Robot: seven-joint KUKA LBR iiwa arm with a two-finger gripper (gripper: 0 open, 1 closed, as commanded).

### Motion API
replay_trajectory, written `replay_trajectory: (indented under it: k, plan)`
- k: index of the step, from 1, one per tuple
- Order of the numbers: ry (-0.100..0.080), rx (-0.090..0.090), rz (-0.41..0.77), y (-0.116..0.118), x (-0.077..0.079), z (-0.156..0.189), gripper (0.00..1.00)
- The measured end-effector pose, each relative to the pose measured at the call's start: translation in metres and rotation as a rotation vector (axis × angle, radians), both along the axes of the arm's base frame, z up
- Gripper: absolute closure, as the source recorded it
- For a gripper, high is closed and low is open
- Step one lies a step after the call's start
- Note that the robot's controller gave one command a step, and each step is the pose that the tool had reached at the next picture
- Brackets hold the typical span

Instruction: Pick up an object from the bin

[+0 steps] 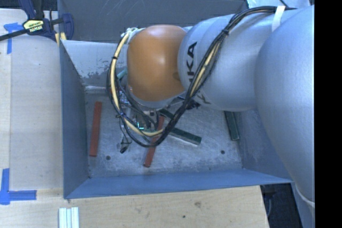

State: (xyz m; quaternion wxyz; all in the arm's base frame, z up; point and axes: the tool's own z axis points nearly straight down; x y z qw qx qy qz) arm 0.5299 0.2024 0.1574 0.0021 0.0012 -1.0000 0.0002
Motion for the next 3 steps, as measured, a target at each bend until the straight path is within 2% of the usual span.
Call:
replay_trajectory:
  k: [1,2,3]
  plan:
    - [-0.008,0.003,0.406,0.042,0.01,-0.087,0.0]
    - [-0.01,0.003,0.605,0.039,-0.001,-0.056,0.0]
    - [-0.01,0.003,0.79,0.039,-0.003,-0.057,0.0]
